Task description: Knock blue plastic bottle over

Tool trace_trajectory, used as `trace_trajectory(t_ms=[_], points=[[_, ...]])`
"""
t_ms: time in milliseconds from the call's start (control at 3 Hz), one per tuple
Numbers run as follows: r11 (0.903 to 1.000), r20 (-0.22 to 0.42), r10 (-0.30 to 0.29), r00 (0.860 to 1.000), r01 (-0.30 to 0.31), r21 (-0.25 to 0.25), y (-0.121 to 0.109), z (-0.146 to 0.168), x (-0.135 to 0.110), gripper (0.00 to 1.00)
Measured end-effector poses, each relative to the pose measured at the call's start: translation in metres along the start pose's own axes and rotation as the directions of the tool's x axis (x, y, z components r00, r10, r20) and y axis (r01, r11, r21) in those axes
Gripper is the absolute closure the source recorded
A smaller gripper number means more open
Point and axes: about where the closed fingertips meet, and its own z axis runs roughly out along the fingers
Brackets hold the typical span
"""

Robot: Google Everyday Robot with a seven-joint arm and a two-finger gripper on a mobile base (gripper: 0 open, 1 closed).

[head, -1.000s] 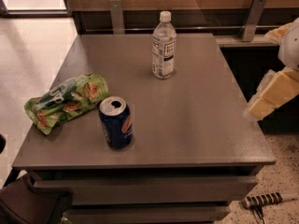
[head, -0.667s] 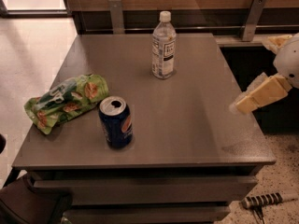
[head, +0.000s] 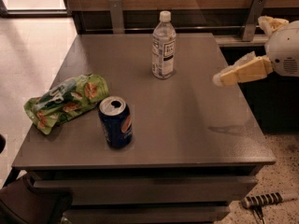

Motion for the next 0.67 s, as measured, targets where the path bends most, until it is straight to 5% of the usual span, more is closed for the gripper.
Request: trace_trajectory(t_ms=[667], points=[[0.9994, 0.055, 0.034, 0.998, -0.034, 0.003, 0.000, 0.012, -0.004, 0.00]])
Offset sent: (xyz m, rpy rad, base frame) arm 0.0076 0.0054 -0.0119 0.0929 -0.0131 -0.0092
